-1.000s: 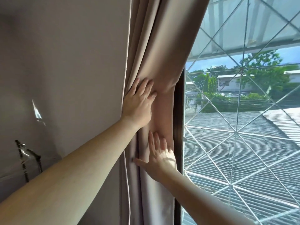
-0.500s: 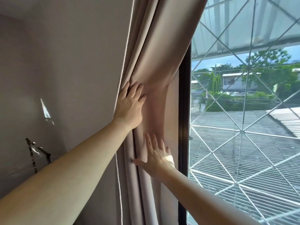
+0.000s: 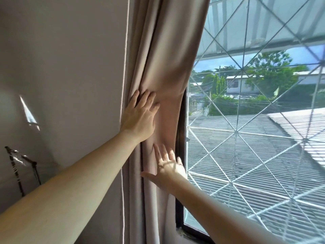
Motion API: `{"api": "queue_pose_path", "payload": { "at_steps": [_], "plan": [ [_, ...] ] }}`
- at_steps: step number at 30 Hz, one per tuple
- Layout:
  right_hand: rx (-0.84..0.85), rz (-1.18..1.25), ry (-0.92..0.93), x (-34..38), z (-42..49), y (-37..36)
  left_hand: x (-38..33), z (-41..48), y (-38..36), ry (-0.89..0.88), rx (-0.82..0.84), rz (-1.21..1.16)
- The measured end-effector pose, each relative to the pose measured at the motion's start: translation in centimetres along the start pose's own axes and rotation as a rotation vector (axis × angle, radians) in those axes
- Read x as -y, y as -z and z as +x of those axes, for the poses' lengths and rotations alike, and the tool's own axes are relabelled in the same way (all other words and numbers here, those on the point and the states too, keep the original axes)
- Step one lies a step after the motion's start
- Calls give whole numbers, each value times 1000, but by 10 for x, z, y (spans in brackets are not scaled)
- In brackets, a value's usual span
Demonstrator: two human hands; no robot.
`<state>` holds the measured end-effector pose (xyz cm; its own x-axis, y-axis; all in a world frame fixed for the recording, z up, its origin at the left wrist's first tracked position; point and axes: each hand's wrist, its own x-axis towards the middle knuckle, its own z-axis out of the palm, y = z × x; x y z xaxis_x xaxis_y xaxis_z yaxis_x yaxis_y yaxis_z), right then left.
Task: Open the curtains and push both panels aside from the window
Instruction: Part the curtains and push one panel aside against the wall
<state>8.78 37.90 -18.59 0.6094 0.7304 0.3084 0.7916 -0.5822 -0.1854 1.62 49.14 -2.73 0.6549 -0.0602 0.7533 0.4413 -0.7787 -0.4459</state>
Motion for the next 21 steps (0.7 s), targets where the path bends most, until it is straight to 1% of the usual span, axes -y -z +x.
{"api": "queue_pose_path", "payload": {
  "at_steps": [4,14,17,21],
  "plan": [
    [17,54,-3,-15,-26,13,-24,-2,17,-26,31,-40],
    [41,-89,-42,-73,-86,48,-90,8,72,-101,-64,-110],
    [-22,-60,-34,-95,-108,62,-112,16,89,-104,-94,-138],
    [-87,-84,-32,-128,-138,82,-143,24,110,-119,-113,-169]
  ]
}}
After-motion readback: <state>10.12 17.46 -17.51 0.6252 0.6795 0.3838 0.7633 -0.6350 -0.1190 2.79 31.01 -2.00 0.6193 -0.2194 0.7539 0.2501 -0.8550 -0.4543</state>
